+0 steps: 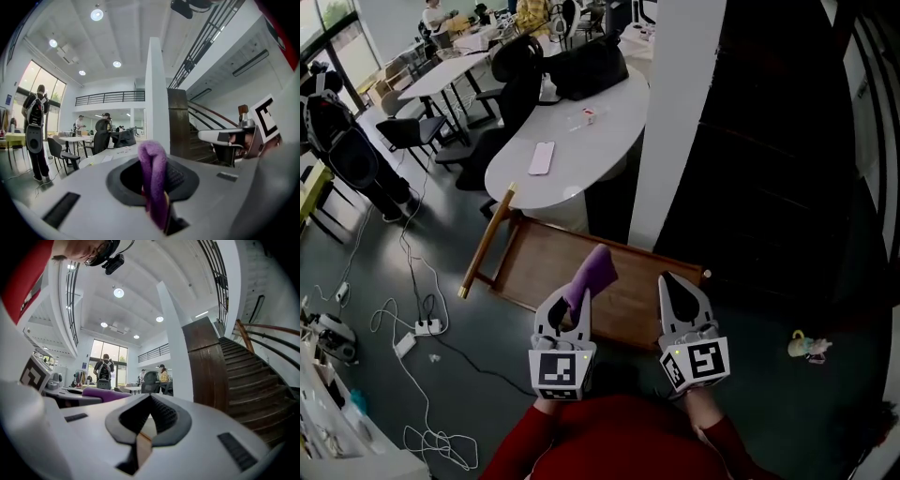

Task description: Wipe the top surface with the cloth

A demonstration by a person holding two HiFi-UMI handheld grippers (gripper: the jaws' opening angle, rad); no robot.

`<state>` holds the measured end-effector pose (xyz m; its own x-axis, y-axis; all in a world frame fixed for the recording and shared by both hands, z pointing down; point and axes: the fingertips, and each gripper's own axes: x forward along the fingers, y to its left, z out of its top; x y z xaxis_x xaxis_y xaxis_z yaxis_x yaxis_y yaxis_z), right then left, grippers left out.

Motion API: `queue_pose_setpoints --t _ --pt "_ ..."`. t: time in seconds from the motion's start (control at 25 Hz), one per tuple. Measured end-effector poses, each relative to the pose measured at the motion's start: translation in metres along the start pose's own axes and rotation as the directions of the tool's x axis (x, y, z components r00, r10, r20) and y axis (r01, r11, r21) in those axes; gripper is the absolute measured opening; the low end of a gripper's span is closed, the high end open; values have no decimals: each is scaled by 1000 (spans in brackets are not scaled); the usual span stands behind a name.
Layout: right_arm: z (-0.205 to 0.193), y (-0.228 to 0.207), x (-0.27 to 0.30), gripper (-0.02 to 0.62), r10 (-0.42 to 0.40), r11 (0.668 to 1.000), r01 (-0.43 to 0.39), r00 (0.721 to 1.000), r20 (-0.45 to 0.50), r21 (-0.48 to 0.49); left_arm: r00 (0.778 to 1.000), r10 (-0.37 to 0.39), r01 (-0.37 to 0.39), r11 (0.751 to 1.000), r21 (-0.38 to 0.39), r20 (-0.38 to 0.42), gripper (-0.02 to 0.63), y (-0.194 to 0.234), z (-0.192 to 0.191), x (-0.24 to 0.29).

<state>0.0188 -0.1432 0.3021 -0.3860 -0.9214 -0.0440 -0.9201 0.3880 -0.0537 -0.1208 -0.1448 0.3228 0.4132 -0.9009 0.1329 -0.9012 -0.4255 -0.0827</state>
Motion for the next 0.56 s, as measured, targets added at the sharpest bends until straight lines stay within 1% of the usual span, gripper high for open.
queue_pose_setpoints --t 0.2,0.56 --pt "-1 1 1 12 7 1000 -7 1000 -6 4 1000 8 -8 999 -35 -22 63 0 -6 1" --pt "-6 1 2 12 17 1000 -17 1000 -14 -2 999 23 -24 999 -48 -26 63 2 -10 -1"
